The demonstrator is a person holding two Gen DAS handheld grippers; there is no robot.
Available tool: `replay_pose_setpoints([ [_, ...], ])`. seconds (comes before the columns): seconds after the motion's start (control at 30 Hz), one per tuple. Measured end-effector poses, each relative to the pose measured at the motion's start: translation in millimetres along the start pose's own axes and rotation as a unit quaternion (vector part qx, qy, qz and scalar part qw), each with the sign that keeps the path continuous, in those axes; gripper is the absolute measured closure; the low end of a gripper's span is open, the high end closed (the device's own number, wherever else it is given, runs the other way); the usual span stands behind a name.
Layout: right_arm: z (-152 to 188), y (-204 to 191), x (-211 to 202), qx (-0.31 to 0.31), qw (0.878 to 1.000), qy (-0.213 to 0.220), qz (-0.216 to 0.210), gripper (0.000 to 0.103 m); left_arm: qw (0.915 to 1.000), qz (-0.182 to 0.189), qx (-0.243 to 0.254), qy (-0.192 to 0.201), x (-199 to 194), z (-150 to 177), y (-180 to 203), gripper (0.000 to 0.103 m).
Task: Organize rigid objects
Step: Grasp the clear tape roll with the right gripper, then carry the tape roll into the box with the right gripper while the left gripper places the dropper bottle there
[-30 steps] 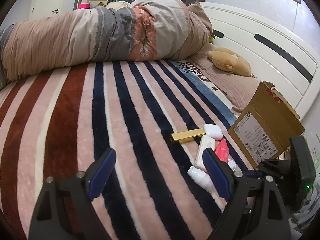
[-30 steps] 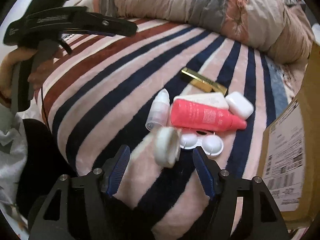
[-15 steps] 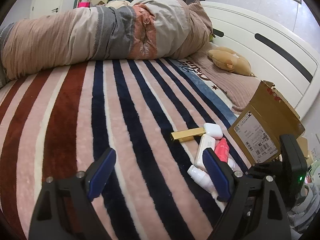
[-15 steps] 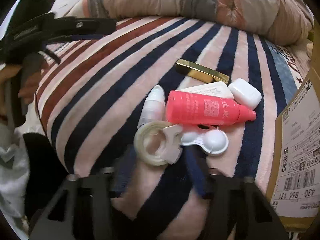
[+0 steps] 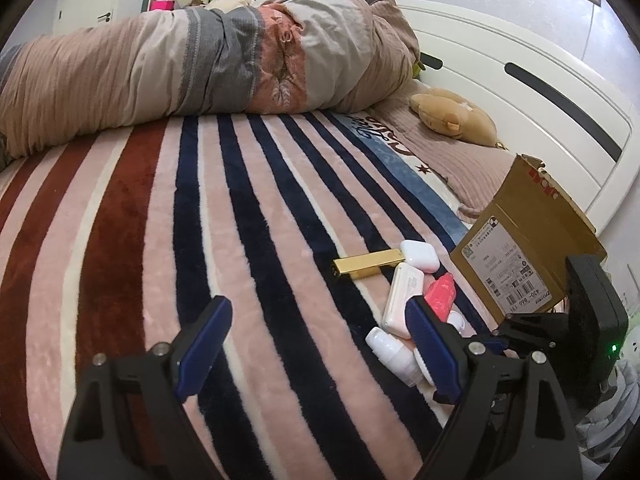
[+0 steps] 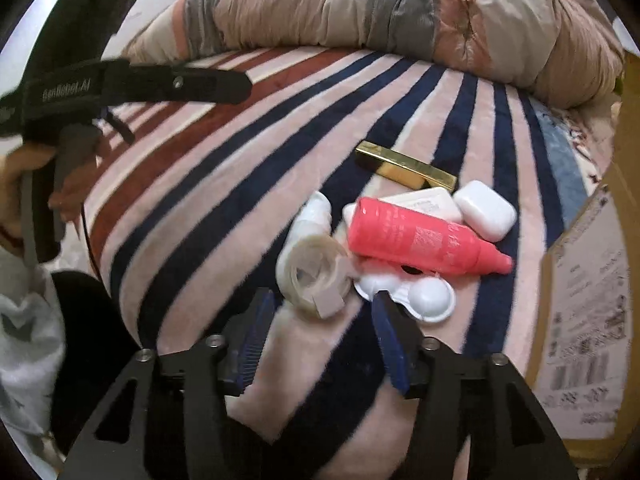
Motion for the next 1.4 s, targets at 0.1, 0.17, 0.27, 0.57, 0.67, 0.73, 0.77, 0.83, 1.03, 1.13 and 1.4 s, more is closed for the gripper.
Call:
replay_pose_setpoints([
  [0.1,-8,3,8,0.012,0.999,0.002,-0.032,0.055,1.0000,0.000,-0.004,-0.003,1,1,-2,0.017],
  [0.17,-12,4,14,0.015,0.999,-0.003,-0.041,0.055,1.0000,0.000,-0.002,-0.006,3,2,-2,0.017],
  [0.27,-16,4,17,0.015,0.999,-0.005,-0.036,0.077,0.9999,0.011,-0.001,-0.013,7,4,0,0.017],
  [0.57,-6,-3,-17,-0.010,1.000,0.008,0.006,0.096,0.9917,0.091,0.004,-0.091,40,34,43,0.018],
  [0.67,-2,0,-18,0.010,1.000,-0.002,-0.006,0.096,0.9905,0.084,0.004,-0.109,53,43,58,0.027],
  [0.73,1,3,-13,0.019,1.000,-0.014,-0.005,0.096,0.9902,0.075,0.010,-0.117,59,45,64,0.048],
  [0.77,2,5,-12,0.024,1.000,-0.016,-0.001,0.096,0.9903,0.069,0.015,-0.120,62,46,66,0.055],
  [0.83,5,9,-14,0.034,0.999,-0.017,0.001,0.095,0.9915,0.050,0.020,-0.118,64,46,64,0.064],
  [1.03,7,13,-13,0.042,0.999,-0.022,0.010,0.092,0.9925,0.046,0.010,-0.113,61,45,53,0.064],
  [1.13,5,15,-8,0.052,0.998,-0.024,-0.003,0.094,0.9927,0.038,0.013,-0.114,69,43,55,0.063],
  [1.4,-14,-26,-66,0.001,0.999,0.037,0.028,0.095,0.9944,0.019,0.024,-0.101,74,41,56,0.066],
])
Point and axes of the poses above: each gripper's, at about its wrist camera, not at the fingertips, and x roughly the way its jaws point, y to its right, z to its underside, the point moved 2 cm from there along x, roughly the way its jaws point, and after that the axes turned 5 degrees about -z, right-handed, at the moved point
